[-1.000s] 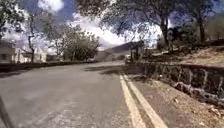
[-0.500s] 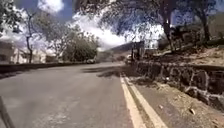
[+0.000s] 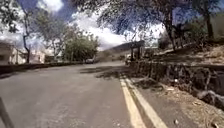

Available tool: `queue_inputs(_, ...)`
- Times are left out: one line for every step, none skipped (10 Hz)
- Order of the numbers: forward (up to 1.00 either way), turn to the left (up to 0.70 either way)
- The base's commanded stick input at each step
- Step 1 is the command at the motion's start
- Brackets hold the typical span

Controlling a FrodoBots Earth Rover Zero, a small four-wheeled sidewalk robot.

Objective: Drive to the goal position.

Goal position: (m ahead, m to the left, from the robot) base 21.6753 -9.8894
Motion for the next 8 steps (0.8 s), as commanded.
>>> queue_inputs(0.7, 0.0)
queue_inputs(0.7, 0.0)
queue_inputs(0.7, 0.0)
queue_inputs(0.7, 0.0)
queue_inputs(0.7, 0.0)
queue_inputs(0.7, 0.0)
queue_inputs(0.7, 0.0)
queue_inputs(0.7, 0.0)
